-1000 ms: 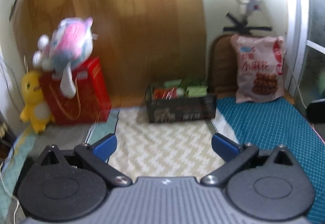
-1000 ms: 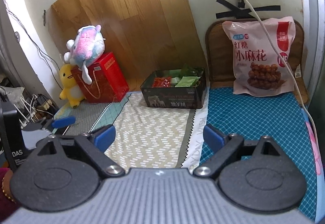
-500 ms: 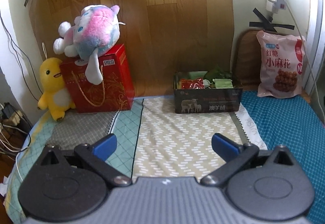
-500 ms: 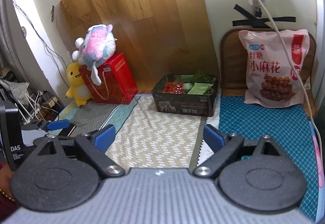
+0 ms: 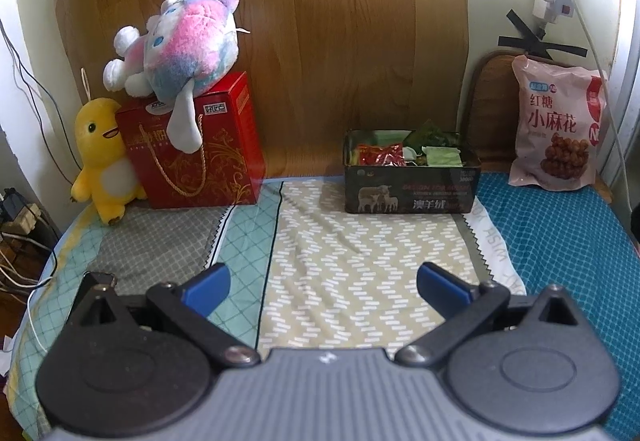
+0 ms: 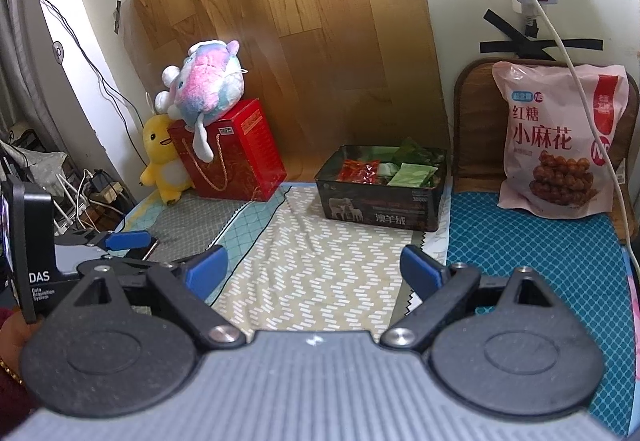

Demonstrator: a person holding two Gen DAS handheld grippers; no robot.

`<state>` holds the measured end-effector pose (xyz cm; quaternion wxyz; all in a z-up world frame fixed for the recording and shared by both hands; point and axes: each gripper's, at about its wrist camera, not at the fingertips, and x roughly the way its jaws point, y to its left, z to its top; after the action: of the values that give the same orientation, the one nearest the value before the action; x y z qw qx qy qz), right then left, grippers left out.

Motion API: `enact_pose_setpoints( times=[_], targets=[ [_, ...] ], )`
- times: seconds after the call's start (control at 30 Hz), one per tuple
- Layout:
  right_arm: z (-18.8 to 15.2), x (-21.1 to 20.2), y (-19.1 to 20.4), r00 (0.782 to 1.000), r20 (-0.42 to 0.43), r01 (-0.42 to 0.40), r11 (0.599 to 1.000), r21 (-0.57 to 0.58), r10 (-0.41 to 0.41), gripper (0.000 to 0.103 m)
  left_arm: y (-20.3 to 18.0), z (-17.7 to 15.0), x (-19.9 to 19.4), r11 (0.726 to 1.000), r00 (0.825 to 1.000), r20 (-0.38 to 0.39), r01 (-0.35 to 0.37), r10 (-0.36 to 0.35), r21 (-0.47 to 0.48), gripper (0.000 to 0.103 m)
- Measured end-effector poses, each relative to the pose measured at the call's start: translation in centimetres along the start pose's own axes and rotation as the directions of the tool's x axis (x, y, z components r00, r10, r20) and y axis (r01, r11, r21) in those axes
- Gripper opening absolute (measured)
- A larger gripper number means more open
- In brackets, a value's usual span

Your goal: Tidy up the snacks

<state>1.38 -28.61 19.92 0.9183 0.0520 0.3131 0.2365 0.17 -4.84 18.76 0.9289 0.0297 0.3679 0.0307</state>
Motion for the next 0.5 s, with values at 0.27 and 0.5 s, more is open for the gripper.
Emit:
enact_pose_setpoints(
  times=[0.27, 0.5],
  targets=[
    [-0.2, 0.3, -0.2, 1.000, -0.005, -0.001, 1.000, 0.010, 0.001, 0.095, -0.3, 0.1, 0.2, 1.000, 1.000, 0.010, -0.013, 0.013, 0.011, 0.103],
    [-0.2, 0.7, -0.5, 1.000, -0.005, -0.001, 1.000, 0.018, 0.001, 0.095, -1.2, 0.0, 0.5, 0.998, 0.999, 0.024, -0.047, 0.046, 0.053, 0.103]
  ],
)
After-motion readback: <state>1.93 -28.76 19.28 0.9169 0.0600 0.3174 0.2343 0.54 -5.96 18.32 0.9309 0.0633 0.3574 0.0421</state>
